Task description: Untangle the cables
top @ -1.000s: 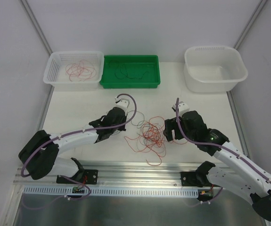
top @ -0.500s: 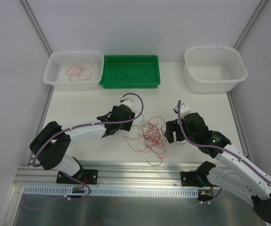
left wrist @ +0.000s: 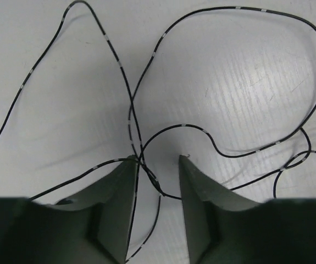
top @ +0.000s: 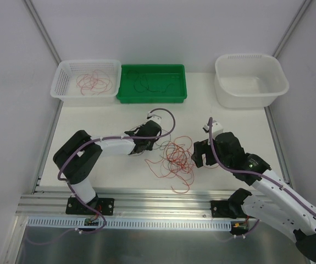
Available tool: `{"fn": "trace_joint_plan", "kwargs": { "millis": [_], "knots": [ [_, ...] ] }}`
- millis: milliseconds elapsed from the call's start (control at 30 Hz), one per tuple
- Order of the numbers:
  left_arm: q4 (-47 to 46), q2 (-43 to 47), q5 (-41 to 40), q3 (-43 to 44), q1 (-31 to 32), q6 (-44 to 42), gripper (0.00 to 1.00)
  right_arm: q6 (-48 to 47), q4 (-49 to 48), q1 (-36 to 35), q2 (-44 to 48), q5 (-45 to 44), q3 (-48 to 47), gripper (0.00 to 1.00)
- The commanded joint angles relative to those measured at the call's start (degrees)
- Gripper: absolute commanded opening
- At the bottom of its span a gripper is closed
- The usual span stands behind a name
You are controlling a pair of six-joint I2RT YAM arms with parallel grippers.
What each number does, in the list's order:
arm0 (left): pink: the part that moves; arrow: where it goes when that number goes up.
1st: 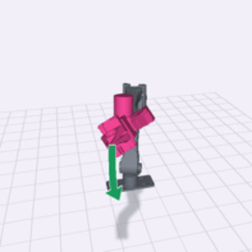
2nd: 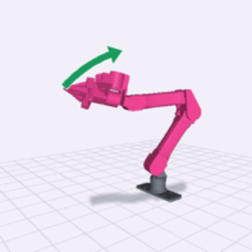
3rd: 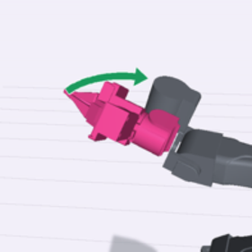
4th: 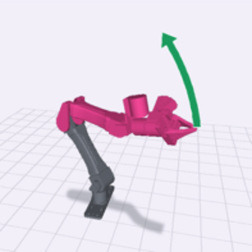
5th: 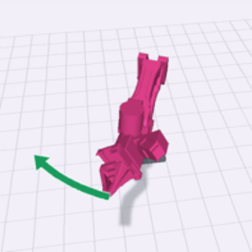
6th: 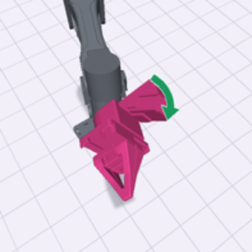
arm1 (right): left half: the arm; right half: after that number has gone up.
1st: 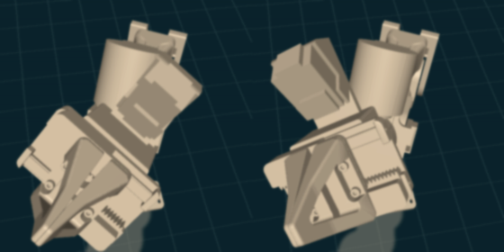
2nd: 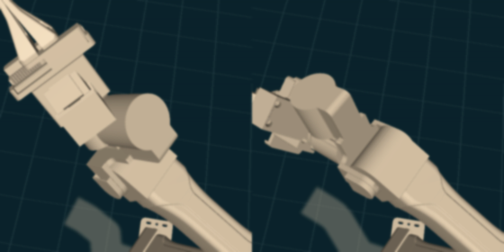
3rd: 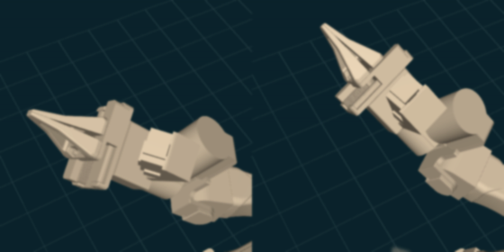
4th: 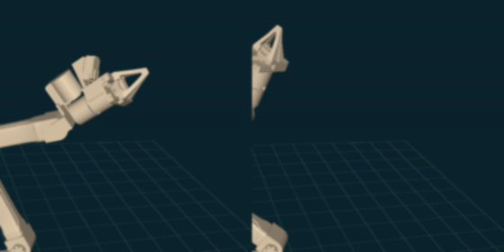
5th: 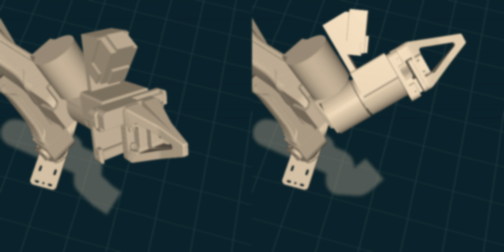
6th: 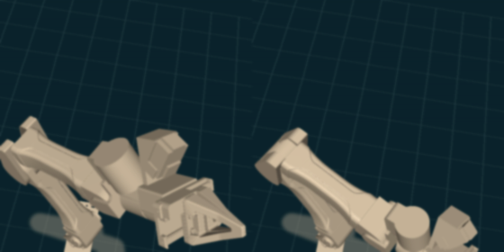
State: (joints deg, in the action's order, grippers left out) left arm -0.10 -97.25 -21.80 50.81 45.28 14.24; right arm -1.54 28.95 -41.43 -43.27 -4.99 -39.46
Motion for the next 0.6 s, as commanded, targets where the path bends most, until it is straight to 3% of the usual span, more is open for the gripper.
{"fn": "trace_joint_plan", "kwargs": {
  "millis": [0, 33, 100, 267, 400, 567],
  "knots": [
    [1.6, -1.4, -1.3, 1.8, -0.5, 0.5, 0.31, -0.4, 0.1, 0.0, 1.7, 0.3, 0.3, 0.86],
    [1.8, -1.2, -1.3, 1.8, -0.5, 0.4, 0.12, -0.4, 0.1, 0.1, 1.9, 0.2, 0.2, 0.86],
    [2.5, 0.3, -2.2, 1.8, -0.5, 0.2, 0.0, -0.3, 0.3, 0.1, 2.3, -0.4, 0.3, 0.86],
    [5.7, 5.7, -5.1, 4.2, -1.1, -3.4, 0.0, -0.1, 0.5, 0.0, 2.8, -1.5, 0.1, 0.86],
    [8.2, 12.9, -4.9, 8.6, -3.3, -6.9, 0.0, 0.1, 1.8, 0.1, 3.4, -2.5, -0.8, 0.98],
    [8.5, 15.1, -1.8, 19.9, -6.7, -12.8, 0.0, 0.3, 2.9, 0.1, 5.2, -1.2, -1.6, 1.0]
  ]
}}
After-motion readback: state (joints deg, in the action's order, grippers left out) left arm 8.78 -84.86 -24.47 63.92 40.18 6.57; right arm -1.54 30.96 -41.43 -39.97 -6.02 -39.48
